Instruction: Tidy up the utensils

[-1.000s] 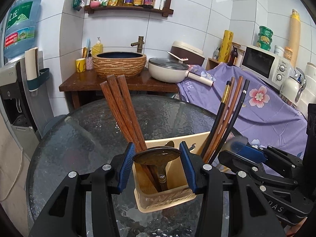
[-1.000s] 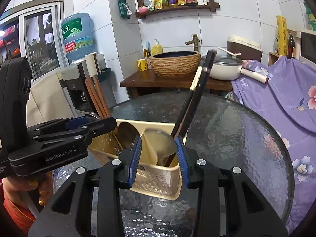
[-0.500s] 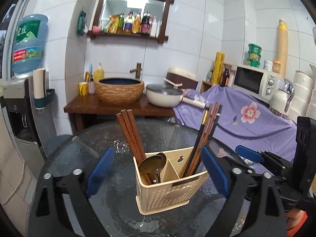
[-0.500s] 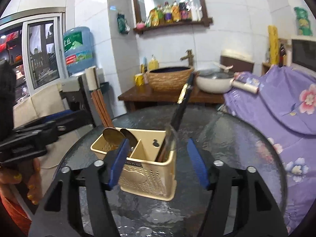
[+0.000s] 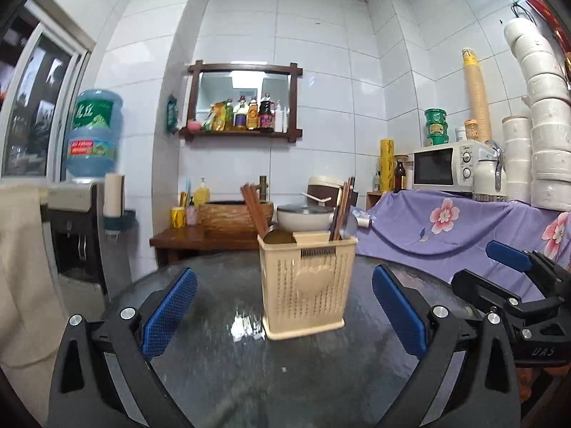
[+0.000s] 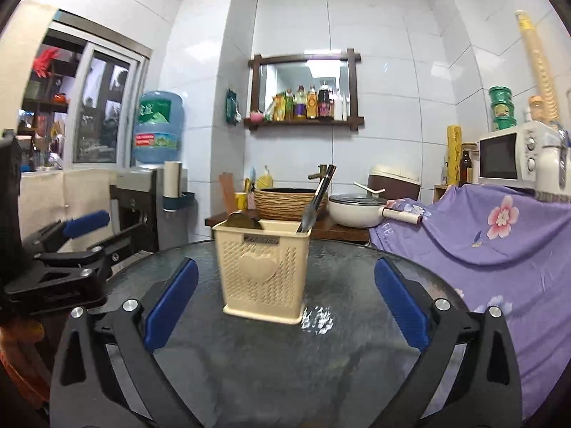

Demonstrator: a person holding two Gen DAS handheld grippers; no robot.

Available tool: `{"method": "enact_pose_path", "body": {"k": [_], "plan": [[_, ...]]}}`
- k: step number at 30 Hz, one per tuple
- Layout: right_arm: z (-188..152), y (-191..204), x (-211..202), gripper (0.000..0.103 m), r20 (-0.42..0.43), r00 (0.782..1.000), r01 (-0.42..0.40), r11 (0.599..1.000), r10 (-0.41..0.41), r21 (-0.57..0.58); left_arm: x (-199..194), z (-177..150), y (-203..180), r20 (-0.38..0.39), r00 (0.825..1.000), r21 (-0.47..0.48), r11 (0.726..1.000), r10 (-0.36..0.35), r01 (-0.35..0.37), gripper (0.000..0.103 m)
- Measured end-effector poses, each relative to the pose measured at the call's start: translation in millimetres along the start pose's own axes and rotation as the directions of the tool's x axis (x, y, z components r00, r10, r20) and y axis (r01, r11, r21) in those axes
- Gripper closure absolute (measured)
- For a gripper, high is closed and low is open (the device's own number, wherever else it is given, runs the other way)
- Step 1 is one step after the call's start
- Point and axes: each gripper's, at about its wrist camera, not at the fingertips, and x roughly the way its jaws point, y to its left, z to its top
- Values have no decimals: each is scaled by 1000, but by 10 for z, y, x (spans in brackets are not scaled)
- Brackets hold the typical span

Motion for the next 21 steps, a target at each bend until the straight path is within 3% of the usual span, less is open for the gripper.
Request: {"method": "enact_pose_path", "body": {"k": [8,15,21], "plan": [[-454,14,-635,6,-31,999,41,999,-41,-9,-482,-356,-34,-54,999,-45,999,-4,2,6],[-580,-109,-954,6,-45,997,65,997,-63,48,-688,-487,-93,-80,997,-34,999,-7,4,6],[-610,-148,-1152,6,-41,994,108,993,-106,48,-857,-488,-128,-55,998,-11,1000,12,-13,6]]}}
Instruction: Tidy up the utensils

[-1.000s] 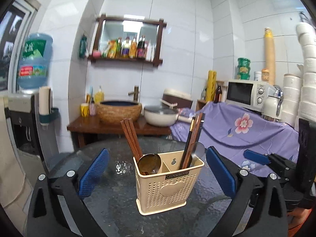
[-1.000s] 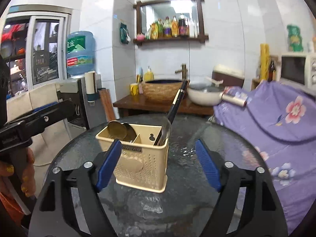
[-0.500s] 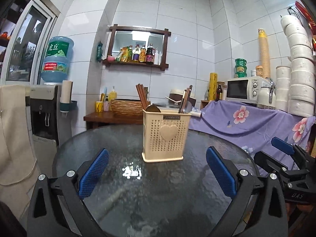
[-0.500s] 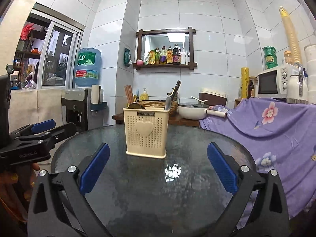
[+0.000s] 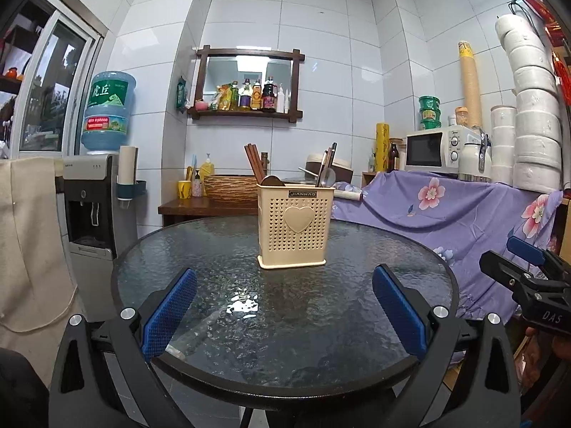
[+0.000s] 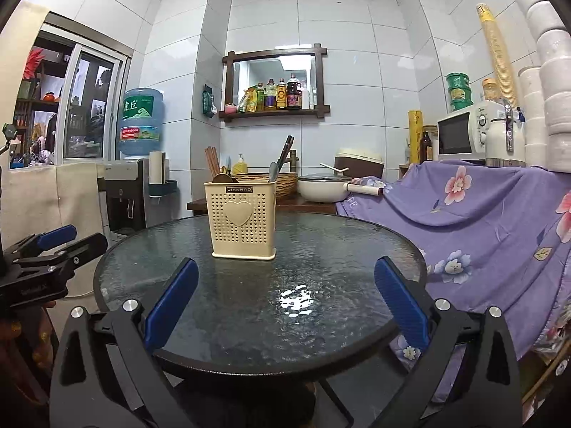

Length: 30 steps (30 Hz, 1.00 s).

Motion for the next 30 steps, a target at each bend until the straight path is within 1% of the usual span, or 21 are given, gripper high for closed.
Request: {"method": "enact_pose_path", "body": {"k": [7,13,30], "plan": [[49,47,-43,6,-1,1000,-1,1000,1,-7,-59,15,35,4,1000,-20,1000,-9,9,6],[76,77,-21,6,0,1000,-12,1000,12,-11,-72,38,65,7,1000,-29,1000,-3,3,6],[54,27,19,6,-18,1000,-5,1000,5,10,-50,23,100,-8,1000,-28,1000,2,-2,6]]}}
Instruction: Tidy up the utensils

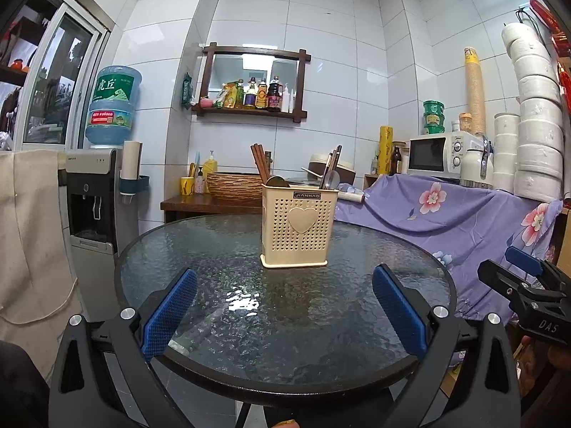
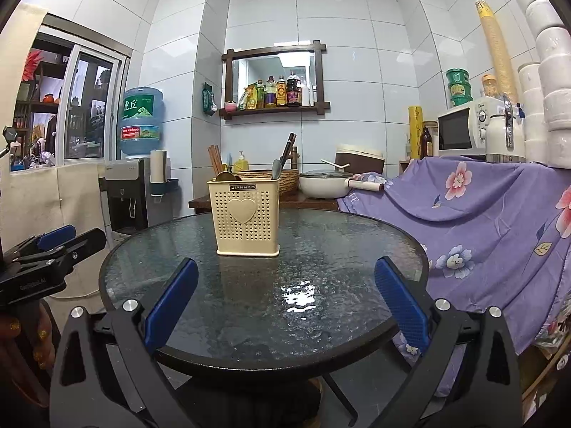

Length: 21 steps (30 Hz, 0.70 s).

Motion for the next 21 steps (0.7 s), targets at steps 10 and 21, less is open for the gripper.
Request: {"method": "enact_pose_path", "body": {"k": [10,21], "plan": [[-10,3,7,6,-5,1000,4,1000,-4,1,1,-4,-5,-11,1000,5,1000,-7,7,6],[-1,-22,-6,6,-2,1000,9,1000,-9,8,7,-20,-28,-21,1000,18,1000,-2,2,6]]}}
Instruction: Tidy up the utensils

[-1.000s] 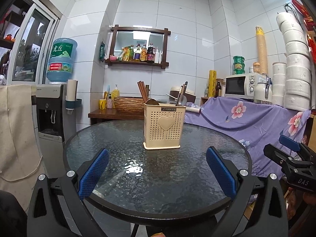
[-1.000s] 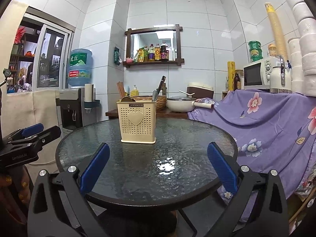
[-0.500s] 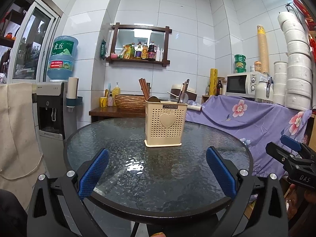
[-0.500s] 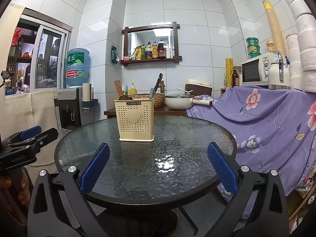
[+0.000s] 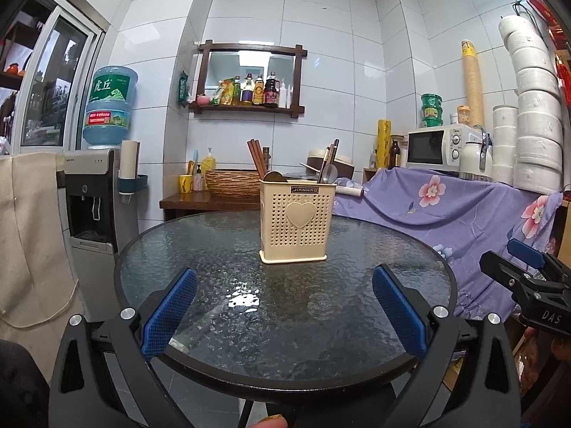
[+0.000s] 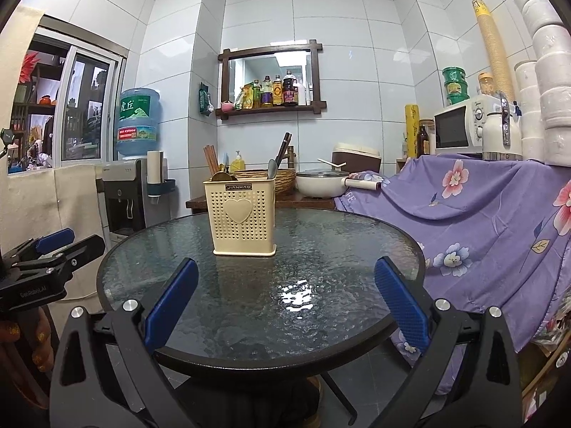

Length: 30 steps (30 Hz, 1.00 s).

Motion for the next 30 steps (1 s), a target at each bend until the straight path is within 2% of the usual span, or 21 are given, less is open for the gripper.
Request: {"method": "enact_pose_path", "body": {"k": [30], "plan": [[-7,-2,-11,6,-4,1000,2,1000,-2,8,12,15,-68,-6,1000,-6,1000,8,-8,6]]}}
